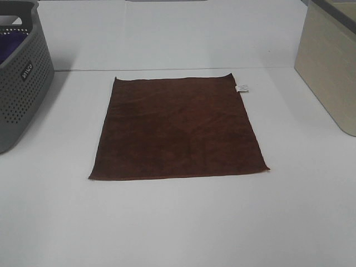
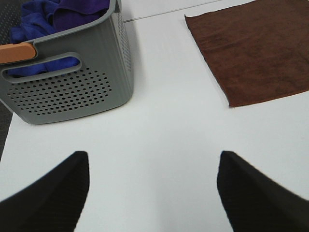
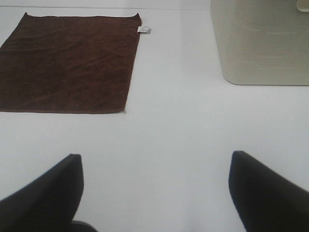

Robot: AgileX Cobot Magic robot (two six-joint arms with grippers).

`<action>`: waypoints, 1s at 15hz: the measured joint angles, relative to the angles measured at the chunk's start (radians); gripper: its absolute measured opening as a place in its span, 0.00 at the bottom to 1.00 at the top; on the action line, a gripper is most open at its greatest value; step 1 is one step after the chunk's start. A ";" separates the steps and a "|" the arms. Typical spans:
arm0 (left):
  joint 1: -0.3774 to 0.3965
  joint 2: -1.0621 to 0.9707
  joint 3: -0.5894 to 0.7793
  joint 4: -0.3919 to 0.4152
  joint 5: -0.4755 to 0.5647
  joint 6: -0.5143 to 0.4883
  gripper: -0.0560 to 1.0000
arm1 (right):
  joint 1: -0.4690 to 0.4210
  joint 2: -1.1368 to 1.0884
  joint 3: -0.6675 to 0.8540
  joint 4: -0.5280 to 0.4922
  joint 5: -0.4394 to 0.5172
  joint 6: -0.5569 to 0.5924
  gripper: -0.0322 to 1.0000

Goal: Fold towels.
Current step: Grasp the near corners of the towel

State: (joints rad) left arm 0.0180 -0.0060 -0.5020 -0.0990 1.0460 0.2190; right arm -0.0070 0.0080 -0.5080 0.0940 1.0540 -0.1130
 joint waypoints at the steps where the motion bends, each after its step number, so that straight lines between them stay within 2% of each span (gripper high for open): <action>1: 0.000 0.000 0.000 0.000 0.000 0.000 0.72 | 0.000 0.000 0.000 0.000 0.000 0.000 0.79; 15: 0.000 0.000 0.000 0.000 0.000 0.000 0.72 | 0.000 0.000 0.000 0.000 0.000 0.000 0.79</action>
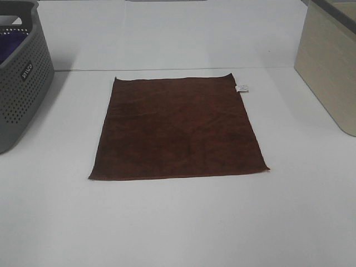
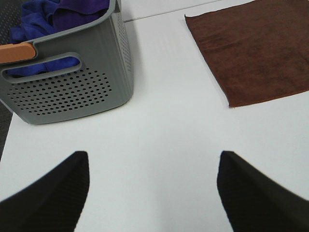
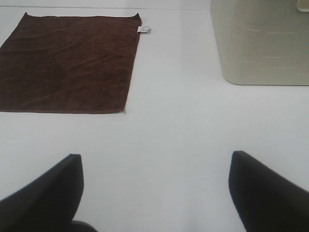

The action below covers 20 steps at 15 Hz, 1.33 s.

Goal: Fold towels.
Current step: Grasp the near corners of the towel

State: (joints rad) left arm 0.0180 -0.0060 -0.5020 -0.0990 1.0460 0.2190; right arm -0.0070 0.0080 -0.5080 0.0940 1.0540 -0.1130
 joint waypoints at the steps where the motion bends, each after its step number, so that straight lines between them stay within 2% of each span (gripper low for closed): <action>1: 0.000 0.000 0.000 0.000 0.000 0.000 0.72 | 0.000 0.000 0.000 0.000 0.000 0.000 0.79; 20: 0.000 0.000 -0.002 0.000 0.000 0.000 0.72 | 0.000 0.000 0.000 0.000 0.000 0.000 0.79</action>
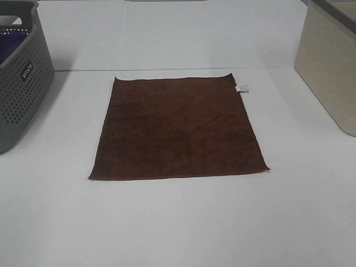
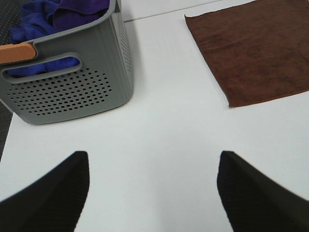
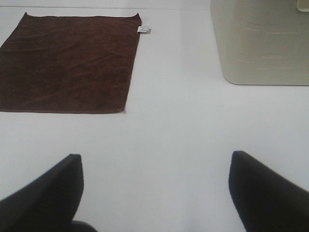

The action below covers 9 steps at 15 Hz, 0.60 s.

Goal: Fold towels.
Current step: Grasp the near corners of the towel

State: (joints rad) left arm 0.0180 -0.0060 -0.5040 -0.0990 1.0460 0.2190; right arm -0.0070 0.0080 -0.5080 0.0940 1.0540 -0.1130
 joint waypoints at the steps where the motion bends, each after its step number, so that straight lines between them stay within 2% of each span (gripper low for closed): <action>1: 0.000 0.000 -0.009 0.000 -0.024 0.000 0.72 | 0.000 0.000 0.000 0.000 0.000 0.000 0.79; 2: 0.000 0.000 -0.012 -0.002 -0.045 0.000 0.72 | 0.000 0.000 0.000 0.000 0.000 0.000 0.79; 5: 0.000 0.037 -0.011 -0.067 -0.246 0.000 0.72 | 0.000 0.014 -0.009 0.009 -0.014 0.007 0.78; 7: 0.000 0.101 0.010 -0.144 -0.383 0.000 0.72 | 0.000 0.082 -0.039 0.018 -0.091 0.019 0.77; 8: 0.000 0.205 0.015 -0.208 -0.467 0.000 0.72 | 0.000 0.182 -0.050 0.020 -0.178 0.020 0.77; 9: 0.000 0.262 0.016 -0.233 -0.492 0.000 0.72 | 0.000 0.242 -0.050 0.027 -0.228 0.020 0.77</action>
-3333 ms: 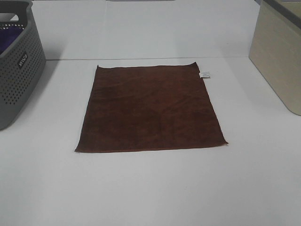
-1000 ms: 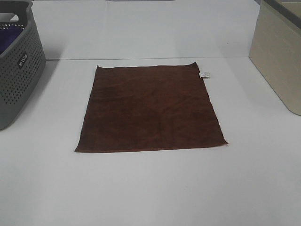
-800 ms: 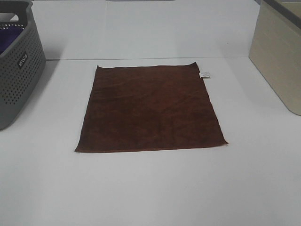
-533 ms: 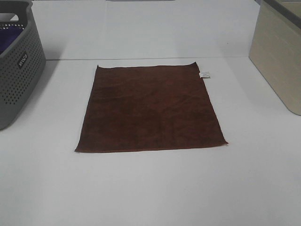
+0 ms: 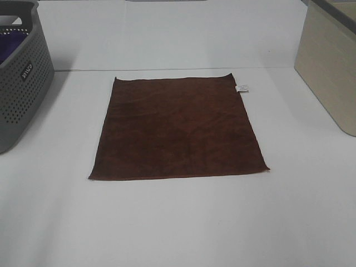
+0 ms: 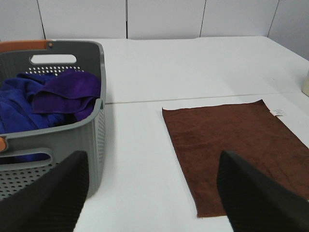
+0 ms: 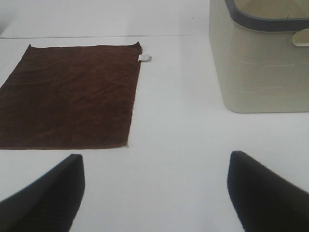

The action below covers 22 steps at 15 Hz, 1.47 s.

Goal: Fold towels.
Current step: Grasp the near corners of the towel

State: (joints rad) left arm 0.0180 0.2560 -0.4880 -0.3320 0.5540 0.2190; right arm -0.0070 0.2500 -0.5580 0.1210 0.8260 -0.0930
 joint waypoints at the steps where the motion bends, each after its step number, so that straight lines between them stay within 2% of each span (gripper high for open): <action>1: 0.000 0.065 0.000 -0.034 -0.019 0.000 0.72 | 0.000 0.061 -0.001 0.016 -0.061 0.000 0.77; 3: 0.000 0.159 0.000 -0.096 -0.033 0.000 0.72 | 0.000 0.148 -0.011 0.044 -0.132 0.000 0.77; 6: 0.000 0.378 0.000 -0.233 -0.055 0.000 0.72 | 0.000 0.385 -0.063 0.081 -0.204 -0.016 0.77; 9: 0.000 0.609 0.000 -0.346 -0.099 0.004 0.72 | 0.000 0.659 -0.122 0.097 -0.230 -0.035 0.77; 11: 0.000 0.788 0.000 -0.468 -0.144 0.057 0.72 | 0.000 0.821 -0.176 0.124 -0.232 -0.038 0.77; 12: 0.000 0.823 -0.002 -0.496 -0.152 0.076 0.72 | 0.000 0.863 -0.195 0.135 -0.233 -0.038 0.77; 13: 0.000 0.903 -0.016 -0.559 -0.158 0.127 0.72 | 0.000 0.935 -0.229 0.155 -0.234 -0.038 0.77; 14: 0.000 1.062 -0.082 -0.691 -0.140 0.279 0.72 | 0.000 1.073 -0.300 0.187 -0.238 -0.040 0.77; 17: 0.000 1.251 -0.197 -0.861 -0.062 0.481 0.72 | 0.000 1.264 -0.393 0.258 -0.222 -0.099 0.77; 19: 0.000 1.386 -0.263 -0.939 -0.010 0.580 0.72 | 0.000 1.379 -0.457 0.341 -0.161 -0.182 0.77; 22: 0.000 1.561 -0.354 -1.004 0.096 0.630 0.72 | 0.000 1.543 -0.556 0.467 -0.074 -0.324 0.76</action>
State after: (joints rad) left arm 0.0180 1.8170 -0.8420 -1.3360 0.6500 0.8490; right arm -0.0070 1.7930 -1.1140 0.5880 0.7520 -0.4170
